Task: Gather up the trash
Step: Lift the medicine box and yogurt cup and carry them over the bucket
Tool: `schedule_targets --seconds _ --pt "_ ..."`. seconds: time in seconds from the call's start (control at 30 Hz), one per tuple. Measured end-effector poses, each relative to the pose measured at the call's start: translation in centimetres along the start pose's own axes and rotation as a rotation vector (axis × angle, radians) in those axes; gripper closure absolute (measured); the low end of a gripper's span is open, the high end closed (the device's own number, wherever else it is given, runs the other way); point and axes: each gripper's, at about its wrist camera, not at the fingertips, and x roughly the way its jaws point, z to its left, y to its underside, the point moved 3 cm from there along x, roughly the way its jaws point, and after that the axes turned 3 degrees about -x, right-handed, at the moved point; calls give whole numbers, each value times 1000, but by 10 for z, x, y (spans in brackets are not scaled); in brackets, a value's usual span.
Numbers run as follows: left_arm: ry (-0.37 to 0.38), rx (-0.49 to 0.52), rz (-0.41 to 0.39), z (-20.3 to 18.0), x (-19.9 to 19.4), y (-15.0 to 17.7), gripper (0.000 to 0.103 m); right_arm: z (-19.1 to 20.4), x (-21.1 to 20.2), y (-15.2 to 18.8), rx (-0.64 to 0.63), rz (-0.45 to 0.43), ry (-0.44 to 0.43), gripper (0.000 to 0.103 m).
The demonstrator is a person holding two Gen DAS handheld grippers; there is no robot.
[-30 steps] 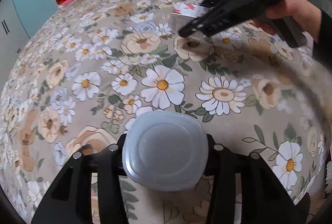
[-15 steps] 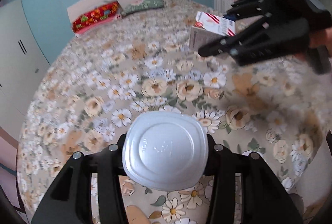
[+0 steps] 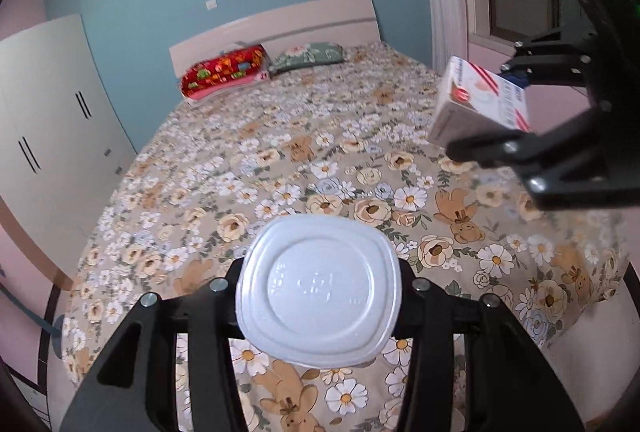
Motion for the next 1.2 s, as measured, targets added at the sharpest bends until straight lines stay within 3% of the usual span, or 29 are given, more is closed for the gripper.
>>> schedule_targets --seconds 0.23,0.53,0.9,1.2 --pt "-26 -1 -47 -1 -55 9 55 26 -64 11 5 -41 31 59" --pt "-64 -1 -79 -7 -101 28 55 66 -113 47 48 -89 49 59" --pt "-52 -13 -75 -15 -118 59 55 106 -123 94 86 -61 33 59" --pt "-25 -26 9 -19 -90 102 55 126 -97 129 139 -10 1 59"
